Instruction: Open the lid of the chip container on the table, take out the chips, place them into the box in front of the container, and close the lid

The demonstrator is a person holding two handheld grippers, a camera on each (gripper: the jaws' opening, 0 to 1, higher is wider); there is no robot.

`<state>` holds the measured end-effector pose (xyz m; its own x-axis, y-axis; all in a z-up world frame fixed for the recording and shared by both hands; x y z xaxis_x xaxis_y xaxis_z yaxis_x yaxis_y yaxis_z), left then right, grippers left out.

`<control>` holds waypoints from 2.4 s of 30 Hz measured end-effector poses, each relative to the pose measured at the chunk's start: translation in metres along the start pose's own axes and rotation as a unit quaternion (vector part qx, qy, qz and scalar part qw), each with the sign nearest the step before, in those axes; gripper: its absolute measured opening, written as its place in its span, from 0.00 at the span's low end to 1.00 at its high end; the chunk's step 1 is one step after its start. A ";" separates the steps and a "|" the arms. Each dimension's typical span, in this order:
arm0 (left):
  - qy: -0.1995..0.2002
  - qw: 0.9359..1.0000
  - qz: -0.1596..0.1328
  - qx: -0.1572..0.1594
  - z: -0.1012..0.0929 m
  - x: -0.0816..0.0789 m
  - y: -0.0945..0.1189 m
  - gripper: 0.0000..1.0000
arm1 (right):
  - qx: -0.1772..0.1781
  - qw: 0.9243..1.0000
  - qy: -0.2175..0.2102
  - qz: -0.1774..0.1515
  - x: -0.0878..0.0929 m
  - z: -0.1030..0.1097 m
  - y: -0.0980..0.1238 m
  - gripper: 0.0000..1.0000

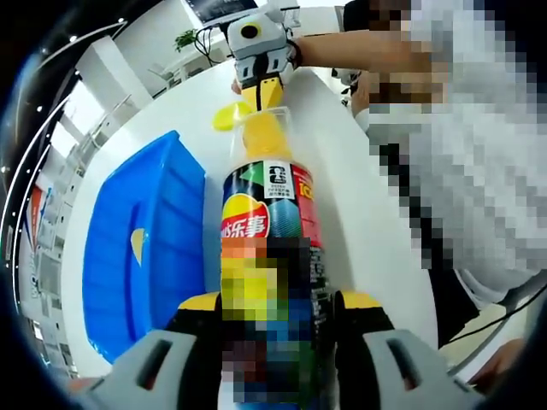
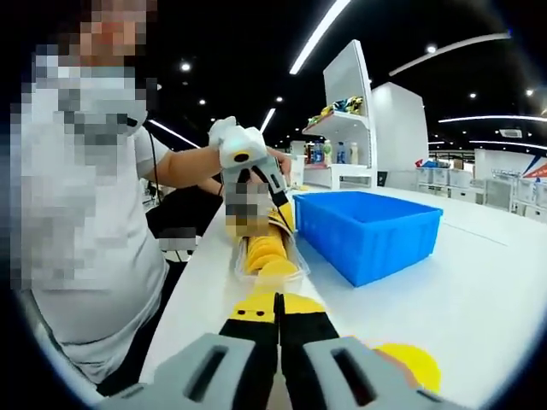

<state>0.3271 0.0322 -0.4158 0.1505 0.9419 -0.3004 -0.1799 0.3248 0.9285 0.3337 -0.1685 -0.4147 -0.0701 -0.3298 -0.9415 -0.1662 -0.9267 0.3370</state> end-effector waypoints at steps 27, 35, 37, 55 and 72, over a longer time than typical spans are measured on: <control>0.001 1.000 -0.001 -0.005 0.000 0.000 0.000 0.52 | -0.039 0.999 0.008 -0.012 -0.011 0.003 -0.040 0.01; 0.000 1.000 -0.004 -0.008 0.000 0.001 0.000 0.52 | -0.053 0.998 0.012 -0.012 -0.019 0.010 -0.057 0.01; 0.000 1.000 -0.004 -0.008 0.000 0.001 0.000 0.52 | -0.055 0.998 0.014 -0.012 -0.020 0.011 -0.059 0.01; 0.006 1.000 -0.009 -0.010 0.002 0.002 -0.001 0.52 | -0.069 0.997 0.007 -0.017 -0.028 0.018 -0.076 0.01; 0.012 1.000 -0.008 -0.001 0.004 0.001 -0.006 0.52 | -0.088 0.996 0.014 -0.003 -0.029 0.020 -0.091 0.01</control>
<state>0.3317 0.0305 -0.4205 0.1296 0.9384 -0.3203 -0.1801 0.3399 0.9230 0.3308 -0.0708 -0.4180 -0.0413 -0.3259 -0.9445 0.0085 -0.9454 0.3259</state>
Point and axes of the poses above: the point that each gripper's makers call its tool centre point, and the gripper's own axes: y roughly backward along the fingers, z roughly to its left, x roughly out of its underside, the point moved 4 cm from there along y, roughly backward along the fingers, and after that the axes turned 9 degrees about z, right-handed, at the moved point
